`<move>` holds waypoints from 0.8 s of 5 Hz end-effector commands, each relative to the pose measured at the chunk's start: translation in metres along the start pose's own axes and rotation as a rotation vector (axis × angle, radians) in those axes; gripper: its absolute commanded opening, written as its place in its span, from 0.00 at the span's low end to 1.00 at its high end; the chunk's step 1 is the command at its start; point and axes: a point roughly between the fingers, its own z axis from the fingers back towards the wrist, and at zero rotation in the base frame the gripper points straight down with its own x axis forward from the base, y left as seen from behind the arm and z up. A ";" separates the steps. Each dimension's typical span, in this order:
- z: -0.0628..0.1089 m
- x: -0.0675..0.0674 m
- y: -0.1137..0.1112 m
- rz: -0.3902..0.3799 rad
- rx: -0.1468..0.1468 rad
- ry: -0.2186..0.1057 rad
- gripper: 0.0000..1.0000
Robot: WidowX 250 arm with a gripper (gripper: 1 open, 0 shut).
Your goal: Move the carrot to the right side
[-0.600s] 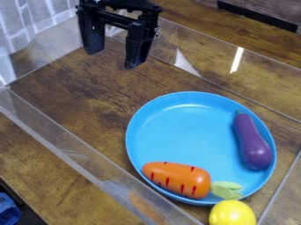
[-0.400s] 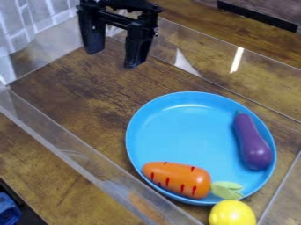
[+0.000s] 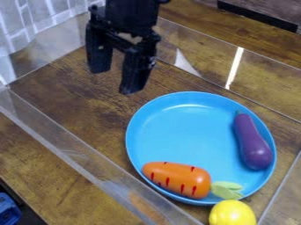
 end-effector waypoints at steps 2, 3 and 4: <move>-0.002 -0.006 -0.030 -0.217 0.053 -0.074 1.00; -0.022 0.004 -0.061 -0.415 0.101 -0.087 1.00; -0.052 0.017 -0.083 -0.565 0.143 -0.083 1.00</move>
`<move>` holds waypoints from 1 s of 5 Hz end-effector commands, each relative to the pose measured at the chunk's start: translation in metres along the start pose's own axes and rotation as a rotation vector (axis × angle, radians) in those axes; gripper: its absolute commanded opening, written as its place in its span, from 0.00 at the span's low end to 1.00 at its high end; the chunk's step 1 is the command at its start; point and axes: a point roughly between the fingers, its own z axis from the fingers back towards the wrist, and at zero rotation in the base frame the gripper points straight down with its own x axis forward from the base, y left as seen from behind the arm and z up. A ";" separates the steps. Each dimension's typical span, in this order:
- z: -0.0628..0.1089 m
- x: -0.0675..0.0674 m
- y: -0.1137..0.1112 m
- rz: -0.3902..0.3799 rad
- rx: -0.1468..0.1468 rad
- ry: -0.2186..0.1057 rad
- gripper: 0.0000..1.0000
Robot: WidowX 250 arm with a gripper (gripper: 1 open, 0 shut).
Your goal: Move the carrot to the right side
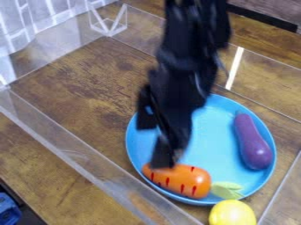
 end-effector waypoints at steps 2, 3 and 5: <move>-0.026 0.022 0.015 -0.034 0.047 -0.018 1.00; -0.029 0.012 0.012 0.004 0.041 -0.028 1.00; -0.033 0.007 0.004 -0.005 0.039 -0.056 1.00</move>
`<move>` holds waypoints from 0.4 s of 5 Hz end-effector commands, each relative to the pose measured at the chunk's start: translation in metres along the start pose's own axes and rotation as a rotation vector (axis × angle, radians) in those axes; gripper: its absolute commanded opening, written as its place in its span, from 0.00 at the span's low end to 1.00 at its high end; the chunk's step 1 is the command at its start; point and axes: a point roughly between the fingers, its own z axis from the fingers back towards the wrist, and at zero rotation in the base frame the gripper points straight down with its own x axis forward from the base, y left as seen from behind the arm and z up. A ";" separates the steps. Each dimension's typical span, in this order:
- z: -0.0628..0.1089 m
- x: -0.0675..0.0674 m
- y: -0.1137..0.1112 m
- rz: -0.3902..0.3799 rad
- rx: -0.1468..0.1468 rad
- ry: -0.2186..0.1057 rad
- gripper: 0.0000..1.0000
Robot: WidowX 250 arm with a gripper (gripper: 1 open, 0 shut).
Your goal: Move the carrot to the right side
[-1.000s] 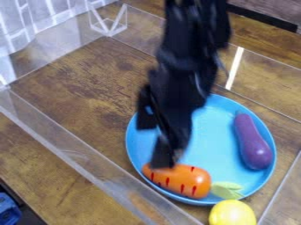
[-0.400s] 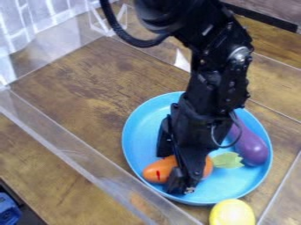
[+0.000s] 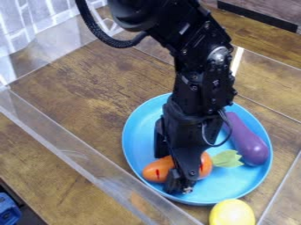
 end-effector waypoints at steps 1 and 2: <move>0.002 0.004 -0.010 -0.063 -0.001 -0.014 0.00; 0.000 0.007 -0.004 -0.114 -0.003 -0.015 0.00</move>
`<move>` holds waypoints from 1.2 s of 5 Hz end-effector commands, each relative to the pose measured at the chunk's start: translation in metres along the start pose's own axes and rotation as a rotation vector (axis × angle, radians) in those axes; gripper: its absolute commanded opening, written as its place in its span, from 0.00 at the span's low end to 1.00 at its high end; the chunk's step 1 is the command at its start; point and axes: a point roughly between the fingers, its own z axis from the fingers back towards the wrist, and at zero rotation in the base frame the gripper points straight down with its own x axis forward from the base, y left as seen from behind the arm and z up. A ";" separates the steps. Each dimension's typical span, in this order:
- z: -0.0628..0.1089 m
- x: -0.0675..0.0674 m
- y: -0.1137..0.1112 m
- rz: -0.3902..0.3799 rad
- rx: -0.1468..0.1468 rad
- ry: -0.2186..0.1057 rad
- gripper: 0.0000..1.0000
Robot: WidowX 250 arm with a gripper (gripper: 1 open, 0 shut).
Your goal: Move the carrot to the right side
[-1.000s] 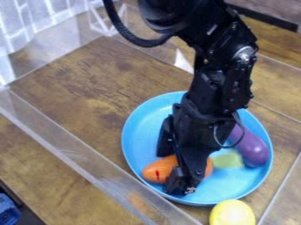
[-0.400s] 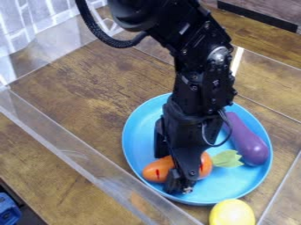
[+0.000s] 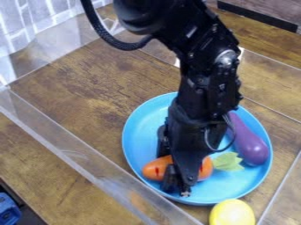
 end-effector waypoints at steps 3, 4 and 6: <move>-0.004 0.002 0.014 -0.136 -0.019 -0.018 0.00; -0.006 0.003 0.018 -0.165 -0.026 -0.031 0.00; -0.009 0.002 0.024 -0.203 -0.046 -0.070 1.00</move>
